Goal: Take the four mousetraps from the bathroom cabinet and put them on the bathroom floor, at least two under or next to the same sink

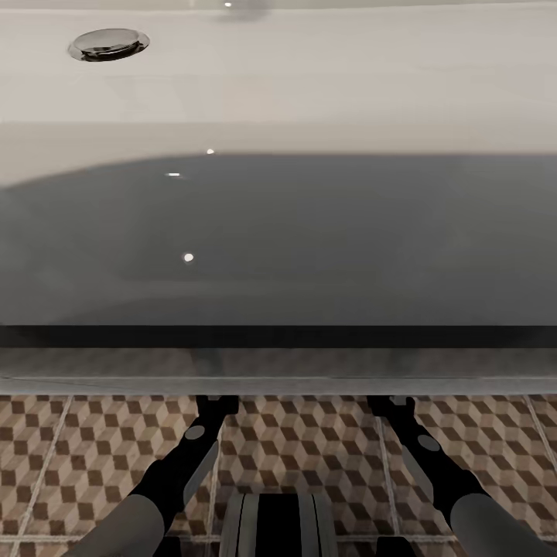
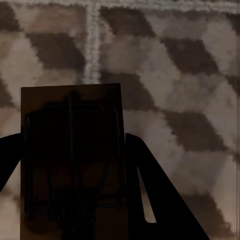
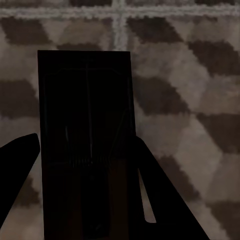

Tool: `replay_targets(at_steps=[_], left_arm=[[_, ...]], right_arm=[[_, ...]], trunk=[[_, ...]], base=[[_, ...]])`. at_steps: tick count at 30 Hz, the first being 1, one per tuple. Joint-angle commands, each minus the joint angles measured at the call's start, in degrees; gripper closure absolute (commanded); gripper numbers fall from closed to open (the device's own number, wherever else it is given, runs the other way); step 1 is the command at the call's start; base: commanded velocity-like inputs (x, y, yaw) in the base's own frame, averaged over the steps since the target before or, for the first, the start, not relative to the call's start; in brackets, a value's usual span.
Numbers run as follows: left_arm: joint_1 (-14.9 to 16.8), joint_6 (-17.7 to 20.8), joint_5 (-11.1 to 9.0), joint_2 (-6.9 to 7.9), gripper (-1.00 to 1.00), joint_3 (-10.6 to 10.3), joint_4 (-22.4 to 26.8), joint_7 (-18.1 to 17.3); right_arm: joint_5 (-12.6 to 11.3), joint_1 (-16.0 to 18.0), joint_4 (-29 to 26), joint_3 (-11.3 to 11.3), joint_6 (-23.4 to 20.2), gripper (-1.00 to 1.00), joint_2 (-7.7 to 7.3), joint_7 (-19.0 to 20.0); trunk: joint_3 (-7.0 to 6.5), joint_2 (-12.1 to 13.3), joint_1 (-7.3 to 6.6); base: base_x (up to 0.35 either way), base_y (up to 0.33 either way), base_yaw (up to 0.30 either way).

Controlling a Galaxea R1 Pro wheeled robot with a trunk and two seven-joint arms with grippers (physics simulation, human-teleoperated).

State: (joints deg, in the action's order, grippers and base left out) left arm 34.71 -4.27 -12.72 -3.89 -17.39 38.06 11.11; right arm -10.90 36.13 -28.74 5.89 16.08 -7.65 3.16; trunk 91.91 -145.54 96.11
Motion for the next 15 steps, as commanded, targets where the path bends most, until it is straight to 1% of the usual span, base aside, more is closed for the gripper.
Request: replay_targets(at_steps=[1, 5, 15], left_arm=[[0.0, 0.1, 0.2, -0.05, 1.00, 0.0, 0.0, 0.1], [0.0, 0.1, 0.3, -0.33, 1.00, 0.0, 0.0, 0.1], [0.0, 0.1, 0.2, -0.48, 1.00, 0.0, 0.0, 0.1]], right_arm=[[0.0, 0.0, 0.0, 0.0, 0.0, 1.00, 0.00, 0.0], [0.0, 0.0, 0.0, 0.0, 0.0, 1.00, 0.00, 0.0], [0.0, 0.0, 0.0, 0.0, 0.0, 1.00, 0.00, 0.0]], trunk=[[0.00, 0.0, 0.00], [0.00, 0.0, 0.00], [0.00, 0.0, 0.00]], base=[[0.000, 0.000, 0.000], [0.000, 0.000, 0.000], [0.000, 0.000, 0.000]])
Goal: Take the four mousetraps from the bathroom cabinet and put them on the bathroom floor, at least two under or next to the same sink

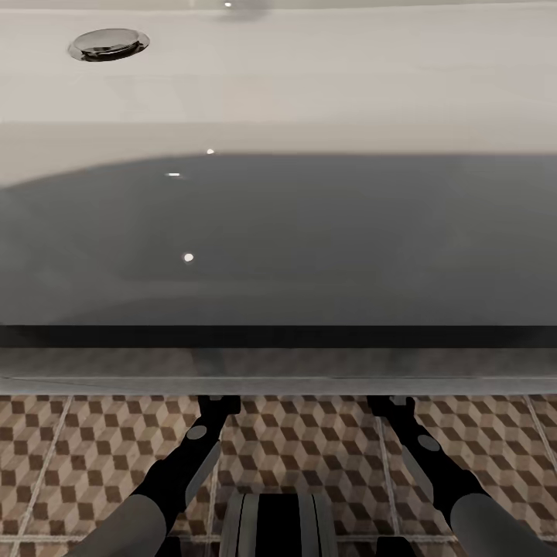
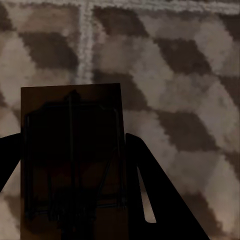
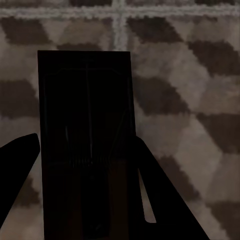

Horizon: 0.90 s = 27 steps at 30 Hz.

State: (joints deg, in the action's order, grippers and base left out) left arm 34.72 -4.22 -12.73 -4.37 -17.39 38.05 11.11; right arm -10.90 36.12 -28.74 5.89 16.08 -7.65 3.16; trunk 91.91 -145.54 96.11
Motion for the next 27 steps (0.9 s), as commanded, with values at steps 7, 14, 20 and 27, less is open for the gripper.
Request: replay_targets(at_steps=[7, 14, 20, 27], left_arm=[[0.0, 0.2, 0.3, -0.39, 1.00, 0.0, 0.0, 0.1], [0.0, 0.3, 0.3, -0.46, 1.00, 0.0, 0.0, 0.1], [0.0, 0.3, 0.4, -0.46, 1.00, 0.0, 0.0, 0.1], [0.0, 0.3, 0.4, -0.46, 1.00, 0.0, 0.0, 0.1]], right_arm=[[0.0, 0.0, -0.1, 0.0, 0.0, 1.00, 0.00, 0.0], [0.1, 0.0, -0.2, 0.0, 0.0, 1.00, -0.04, 0.0], [0.1, 0.0, -0.3, -0.1, 0.0, 1.00, -0.07, 0.1], [0.1, 0.0, -0.3, -0.1, 0.0, 1.00, -0.09, 0.1]], trunk=[[0.00, 0.0, 0.00], [0.00, 0.0, 0.00], [0.00, 0.0, 0.00], [0.00, 0.0, 0.00]], base=[[0.000, 0.000, 0.000], [0.000, 0.000, 0.000], [0.000, 0.000, 0.000], [0.000, 0.000, 0.000]])
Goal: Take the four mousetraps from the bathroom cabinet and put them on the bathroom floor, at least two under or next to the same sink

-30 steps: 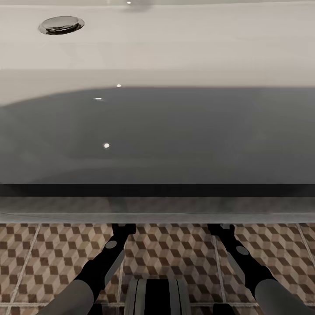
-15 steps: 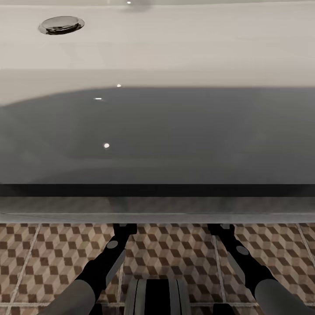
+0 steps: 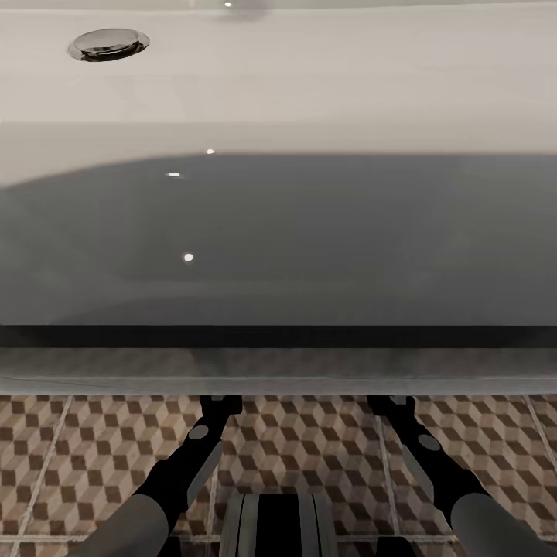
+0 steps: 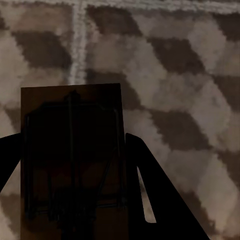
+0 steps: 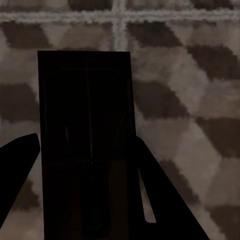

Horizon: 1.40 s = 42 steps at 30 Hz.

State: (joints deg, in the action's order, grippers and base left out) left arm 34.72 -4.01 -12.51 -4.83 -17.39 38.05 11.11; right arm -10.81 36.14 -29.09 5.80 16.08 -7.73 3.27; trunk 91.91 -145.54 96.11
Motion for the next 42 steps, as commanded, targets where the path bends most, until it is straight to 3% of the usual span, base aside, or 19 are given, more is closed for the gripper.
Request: replay_targets(at_steps=[1, 42], left_arm=[[0.0, 0.1, 0.2, 0.00, 1.00, 0.0, 0.0, 0.1], [0.0, 0.1, 0.2, 0.09, 1.00, 0.1, -1.6, 0.1]], right_arm=[[0.0, 0.0, 0.0, 0.0, 0.0, 1.00, 0.00, 0.0], [-0.6, 0.0, 0.5, 0.0, -0.2, 1.00, 0.02, -0.3]], trunk=[[0.00, 0.0, 0.00], [0.00, 0.0, 0.00]], base=[[0.000, 0.000, 0.000], [0.000, 0.000, 0.000]])
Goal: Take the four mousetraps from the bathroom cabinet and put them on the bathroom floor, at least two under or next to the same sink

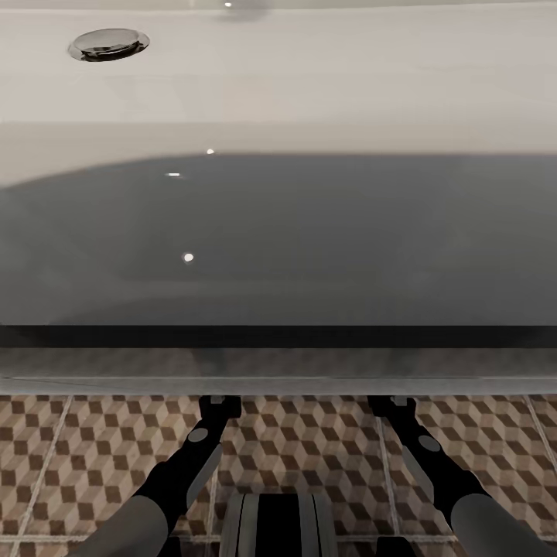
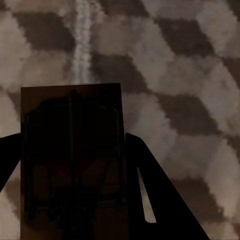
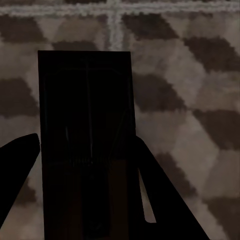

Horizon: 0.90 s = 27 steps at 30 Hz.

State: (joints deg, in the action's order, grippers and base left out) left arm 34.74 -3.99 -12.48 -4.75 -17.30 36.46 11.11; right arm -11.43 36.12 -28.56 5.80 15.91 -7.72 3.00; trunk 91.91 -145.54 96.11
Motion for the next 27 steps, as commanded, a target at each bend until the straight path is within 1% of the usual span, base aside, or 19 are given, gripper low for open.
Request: replay_targets(at_steps=[1, 27], left_arm=[[0.0, 0.0, 0.2, 0.00, 1.00, 0.0, 0.0, 0.1], [0.0, 0.0, 0.2, 0.03, 1.00, 0.0, -0.1, 0.3]], right_arm=[[0.0, 0.0, 0.0, 0.0, 0.0, 1.00, -0.01, -0.1], [0.0, 0.0, 0.1, 0.2, 0.0, 1.00, -0.02, -0.1]], trunk=[[0.00, 0.0, 0.00], [0.00, 0.0, 0.00]], base=[[0.000, 0.000, 0.000], [0.000, 0.000, 0.000]])
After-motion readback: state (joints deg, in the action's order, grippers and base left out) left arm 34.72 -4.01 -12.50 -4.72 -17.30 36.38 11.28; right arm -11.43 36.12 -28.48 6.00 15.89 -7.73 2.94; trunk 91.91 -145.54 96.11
